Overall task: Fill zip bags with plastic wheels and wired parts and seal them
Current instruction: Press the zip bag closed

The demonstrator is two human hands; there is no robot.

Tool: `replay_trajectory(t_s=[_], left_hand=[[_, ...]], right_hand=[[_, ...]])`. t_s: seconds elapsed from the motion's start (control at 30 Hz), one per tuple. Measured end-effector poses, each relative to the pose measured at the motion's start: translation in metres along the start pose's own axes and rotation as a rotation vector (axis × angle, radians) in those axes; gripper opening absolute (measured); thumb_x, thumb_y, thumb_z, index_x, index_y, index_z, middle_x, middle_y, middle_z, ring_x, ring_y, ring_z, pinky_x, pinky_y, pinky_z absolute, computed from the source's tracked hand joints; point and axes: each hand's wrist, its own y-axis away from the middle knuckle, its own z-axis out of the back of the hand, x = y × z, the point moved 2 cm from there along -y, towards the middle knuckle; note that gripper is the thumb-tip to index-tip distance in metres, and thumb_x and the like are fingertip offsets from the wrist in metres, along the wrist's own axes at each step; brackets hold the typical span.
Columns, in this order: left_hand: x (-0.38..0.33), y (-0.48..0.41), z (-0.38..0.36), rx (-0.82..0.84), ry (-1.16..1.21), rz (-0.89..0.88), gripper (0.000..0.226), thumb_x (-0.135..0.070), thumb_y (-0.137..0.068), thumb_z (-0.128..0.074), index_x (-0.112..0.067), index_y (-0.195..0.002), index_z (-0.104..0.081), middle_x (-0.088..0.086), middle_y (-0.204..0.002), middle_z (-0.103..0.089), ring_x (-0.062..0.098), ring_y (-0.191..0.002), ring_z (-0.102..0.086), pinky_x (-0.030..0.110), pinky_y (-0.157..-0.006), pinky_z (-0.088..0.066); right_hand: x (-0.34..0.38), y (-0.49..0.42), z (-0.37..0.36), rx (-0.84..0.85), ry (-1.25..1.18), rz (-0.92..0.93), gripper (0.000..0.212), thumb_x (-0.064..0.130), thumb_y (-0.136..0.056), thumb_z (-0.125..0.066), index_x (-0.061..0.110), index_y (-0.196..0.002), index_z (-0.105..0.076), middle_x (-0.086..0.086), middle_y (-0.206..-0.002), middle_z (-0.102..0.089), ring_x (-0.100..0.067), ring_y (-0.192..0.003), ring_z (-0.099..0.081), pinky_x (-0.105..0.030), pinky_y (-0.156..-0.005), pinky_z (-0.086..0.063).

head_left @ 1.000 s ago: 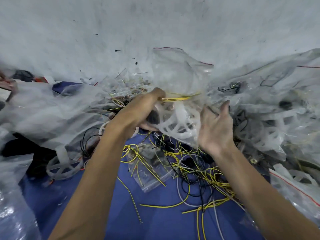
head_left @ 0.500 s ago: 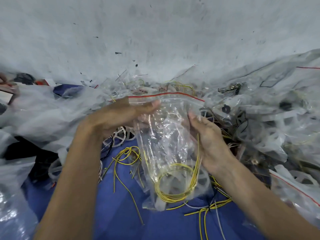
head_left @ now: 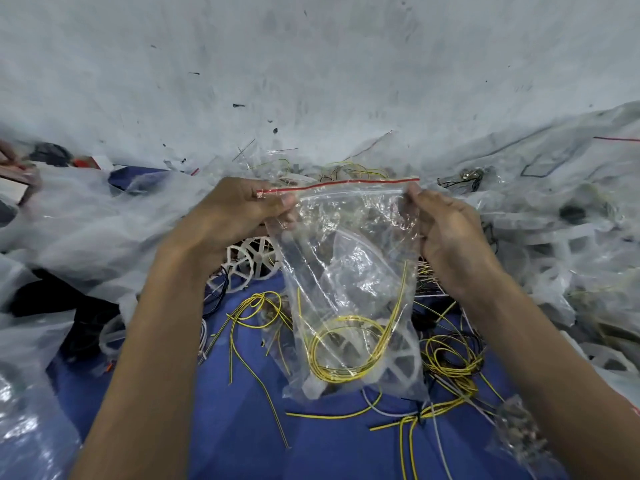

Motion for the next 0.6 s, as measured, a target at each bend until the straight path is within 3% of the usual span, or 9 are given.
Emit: replay_trajectory(t_s=[0.13, 0.27, 0.37, 0.43, 0.53, 0.6], left_hand=[[-0.002, -0.001, -0.004, -0.045, 0.003, -0.016, 0.009, -0.010, -0.083, -0.067, -0.011, -0.074, -0.065, 0.000, -0.064, -0.071, 0.012, -0.067, -0.071, 0.017, -0.059, -0.054], [-0.003, -0.001, -0.005, -0.064, -0.014, -0.012, 0.020, -0.005, -0.085, -0.064, -0.015, -0.067, -0.065, 0.000, -0.064, -0.070, 0.018, -0.072, -0.069, 0.027, -0.077, -0.055], [-0.005, 0.001, -0.005, -0.017, -0.005, 0.011, 0.014, -0.006, -0.084, -0.064, -0.015, -0.073, -0.066, -0.002, -0.069, -0.070, 0.014, -0.075, -0.070, 0.020, -0.073, -0.056], [-0.007, 0.003, -0.005, 0.004, -0.013, 0.032, 0.004, -0.011, -0.082, -0.067, -0.014, -0.083, -0.069, 0.000, -0.077, -0.072, 0.014, -0.079, -0.071, 0.022, -0.075, -0.055], [-0.010, 0.005, -0.005, 0.018, -0.031, 0.044, 0.027, -0.021, -0.070, -0.073, -0.010, -0.094, -0.071, 0.002, -0.084, -0.074, 0.014, -0.083, -0.071, 0.021, -0.075, -0.055], [-0.013, 0.007, -0.006, 0.006, -0.082, 0.022, 0.020, -0.021, -0.070, -0.075, -0.013, -0.088, -0.073, 0.003, -0.083, -0.074, 0.014, -0.083, -0.070, 0.024, -0.080, -0.052]], right_hand=[[0.003, -0.003, 0.001, 0.008, 0.059, 0.026, 0.019, 0.021, -0.085, -0.064, 0.016, -0.068, -0.069, 0.002, -0.070, -0.066, -0.012, -0.068, -0.061, -0.028, -0.062, -0.053], [0.006, -0.003, 0.000, -0.034, 0.241, 0.143, 0.017, 0.017, -0.088, -0.061, 0.012, -0.073, -0.066, 0.003, -0.064, -0.064, -0.012, -0.063, -0.057, -0.037, -0.067, -0.048], [0.010, -0.003, -0.001, -0.071, 0.332, 0.235, 0.020, 0.015, -0.089, -0.059, 0.012, -0.070, -0.064, 0.002, -0.060, -0.062, -0.012, -0.059, -0.055, -0.035, -0.068, -0.047], [0.013, -0.003, -0.003, -0.023, 0.352, 0.226, 0.015, 0.016, -0.087, -0.062, 0.012, -0.074, -0.068, 0.001, -0.065, -0.066, -0.014, -0.062, -0.060, -0.032, -0.066, -0.052], [0.018, -0.003, -0.005, 0.076, 0.357, 0.163, 0.004, 0.013, -0.082, -0.067, 0.012, -0.082, -0.072, 0.000, -0.071, -0.072, -0.014, -0.068, -0.068, -0.030, -0.066, -0.058], [0.022, -0.004, -0.004, 0.091, 0.427, 0.161, 0.003, 0.014, -0.081, -0.069, 0.014, -0.082, -0.072, -0.001, -0.075, -0.073, -0.016, -0.071, -0.068, -0.037, -0.074, -0.058]])
